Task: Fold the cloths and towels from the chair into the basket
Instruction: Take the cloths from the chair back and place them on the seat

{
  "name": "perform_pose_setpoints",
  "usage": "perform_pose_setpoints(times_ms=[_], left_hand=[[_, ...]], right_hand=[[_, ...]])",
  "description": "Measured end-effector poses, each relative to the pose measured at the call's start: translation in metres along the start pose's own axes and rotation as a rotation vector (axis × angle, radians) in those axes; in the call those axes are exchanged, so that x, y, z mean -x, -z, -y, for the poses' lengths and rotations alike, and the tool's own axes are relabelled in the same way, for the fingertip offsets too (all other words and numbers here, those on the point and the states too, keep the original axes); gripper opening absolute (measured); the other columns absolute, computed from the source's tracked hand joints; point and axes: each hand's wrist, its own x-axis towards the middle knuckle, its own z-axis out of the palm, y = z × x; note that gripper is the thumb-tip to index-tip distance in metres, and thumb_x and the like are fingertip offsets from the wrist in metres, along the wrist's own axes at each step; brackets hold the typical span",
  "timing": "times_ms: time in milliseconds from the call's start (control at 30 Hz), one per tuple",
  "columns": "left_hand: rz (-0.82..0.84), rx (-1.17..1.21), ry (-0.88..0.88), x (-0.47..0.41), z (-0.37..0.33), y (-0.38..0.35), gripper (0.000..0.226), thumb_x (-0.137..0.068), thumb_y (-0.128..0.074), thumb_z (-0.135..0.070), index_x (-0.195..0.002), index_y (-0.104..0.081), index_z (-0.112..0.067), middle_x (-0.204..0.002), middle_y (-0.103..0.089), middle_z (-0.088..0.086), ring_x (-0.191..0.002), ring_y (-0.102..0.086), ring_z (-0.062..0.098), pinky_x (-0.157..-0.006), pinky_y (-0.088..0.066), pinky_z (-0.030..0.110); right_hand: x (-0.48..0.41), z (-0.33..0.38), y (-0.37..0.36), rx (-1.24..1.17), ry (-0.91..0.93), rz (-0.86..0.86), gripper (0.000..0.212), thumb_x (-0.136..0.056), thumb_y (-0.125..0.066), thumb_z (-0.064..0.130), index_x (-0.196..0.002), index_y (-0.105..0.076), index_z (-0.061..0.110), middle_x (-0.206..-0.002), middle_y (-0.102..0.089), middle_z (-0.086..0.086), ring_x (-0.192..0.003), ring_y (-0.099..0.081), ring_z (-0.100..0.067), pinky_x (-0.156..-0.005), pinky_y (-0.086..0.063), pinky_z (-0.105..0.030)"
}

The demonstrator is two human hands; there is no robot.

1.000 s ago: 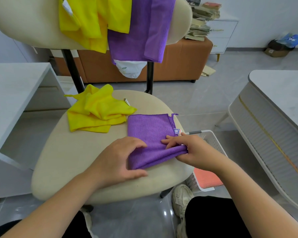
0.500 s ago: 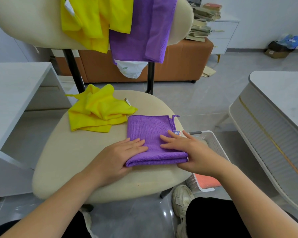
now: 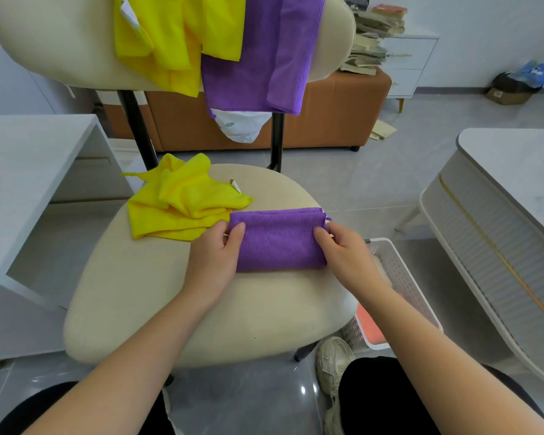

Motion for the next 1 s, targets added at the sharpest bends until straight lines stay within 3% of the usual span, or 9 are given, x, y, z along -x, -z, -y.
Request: perform_pose_setpoints(times_ms=[167,333,433,533,633,733,800,900,1000], left_hand=[[-0.028,-0.207,0.067,-0.009,-0.012,-0.007,0.038,-0.099,-0.040,-0.034,-0.064,-0.035,-0.019,-0.074,-0.054,0.010,-0.075,-0.050,0.033,-0.061,-0.030,0.034],[0.028,-0.478,0.107,-0.016,-0.014,-0.010,0.028,-0.098,-0.039,-0.036,-0.080,-0.047,-0.015,-0.098,-0.064,0.015,-0.093,-0.056,0.035,-0.066,-0.034,0.034],[0.039,-0.533,0.134,-0.019,-0.014,-0.013,0.027,-0.097,-0.043,-0.037,-0.092,-0.056,-0.013,-0.101,-0.064,0.013,-0.096,-0.057,0.034,-0.068,-0.036,0.033],[-0.010,-0.537,0.127,-0.017,-0.019,-0.015,0.025,-0.096,-0.047,-0.036,-0.104,-0.050,-0.013,-0.099,-0.064,0.010,-0.093,-0.059,0.034,-0.065,-0.036,0.034],[-0.073,-0.537,-0.022,-0.012,-0.018,-0.015,0.019,-0.094,-0.051,-0.033,-0.099,-0.048,-0.015,-0.094,-0.060,0.004,-0.085,-0.059,0.031,-0.059,-0.034,0.033],[-0.069,-0.556,-0.164,-0.013,-0.010,-0.011,0.020,-0.092,-0.054,-0.035,-0.090,-0.060,-0.016,-0.096,-0.056,0.004,-0.082,-0.057,0.028,-0.057,-0.035,0.032],[-0.038,-0.549,-0.193,-0.016,-0.004,-0.007,0.025,-0.095,-0.050,-0.033,-0.092,-0.066,-0.014,-0.096,-0.057,0.007,-0.084,-0.058,0.029,-0.060,-0.040,0.035],[0.047,-0.526,-0.228,-0.017,0.002,0.001,0.034,-0.094,-0.040,-0.031,-0.097,-0.068,-0.012,-0.097,-0.059,0.010,-0.089,-0.058,0.031,-0.069,-0.047,0.041],[0.169,-0.528,-0.182,-0.015,0.005,0.011,0.036,-0.095,-0.040,-0.030,-0.119,-0.062,-0.016,-0.117,-0.058,0.008,-0.108,-0.054,0.026,-0.089,-0.045,0.040]], right_hand=[[-0.003,0.010,-0.008,0.166,-0.033,-0.095,0.031,-0.096,-0.040,0.030,-0.070,-0.041,0.014,-0.060,-0.046,0.002,-0.059,-0.042,-0.017,-0.056,-0.029,-0.034],[-0.005,0.006,-0.010,0.393,-0.088,-0.080,0.024,-0.092,-0.044,0.034,-0.091,-0.056,0.014,-0.082,-0.065,-0.004,-0.080,-0.058,-0.029,-0.072,-0.045,-0.036],[-0.005,0.006,-0.009,0.492,-0.100,-0.077,0.021,-0.089,-0.047,0.032,-0.102,-0.053,0.017,-0.083,-0.063,-0.005,-0.083,-0.059,-0.030,-0.076,-0.043,-0.036],[-0.004,0.006,-0.010,0.539,-0.095,-0.085,0.020,-0.087,-0.047,0.026,-0.105,-0.046,0.017,-0.069,-0.051,0.003,-0.075,-0.054,-0.028,-0.073,-0.039,-0.036],[-0.002,0.005,-0.013,0.613,-0.007,-0.154,0.034,-0.081,-0.049,0.017,-0.115,-0.041,0.017,-0.070,-0.050,0.008,-0.074,-0.052,-0.026,-0.077,-0.032,-0.036],[-0.006,-0.001,-0.014,0.680,0.201,-0.266,0.055,-0.070,-0.051,0.003,-0.123,-0.051,0.017,-0.107,-0.059,-0.002,-0.102,-0.056,-0.027,-0.102,-0.030,-0.046],[-0.010,-0.002,-0.016,0.681,0.420,-0.287,0.050,-0.068,-0.047,-0.003,-0.113,-0.062,0.014,-0.119,-0.060,-0.004,-0.115,-0.056,-0.027,-0.111,-0.020,-0.057],[-0.009,0.002,-0.023,0.670,0.642,-0.089,0.045,-0.083,-0.033,0.015,-0.114,-0.064,0.012,-0.130,-0.059,-0.003,-0.127,-0.051,-0.022,-0.111,-0.015,-0.054],[-0.003,0.002,-0.028,0.741,0.559,0.284,0.073,-0.085,-0.017,0.055,-0.143,-0.038,0.017,-0.154,-0.031,0.000,-0.144,-0.022,-0.016,-0.118,-0.005,-0.044]])
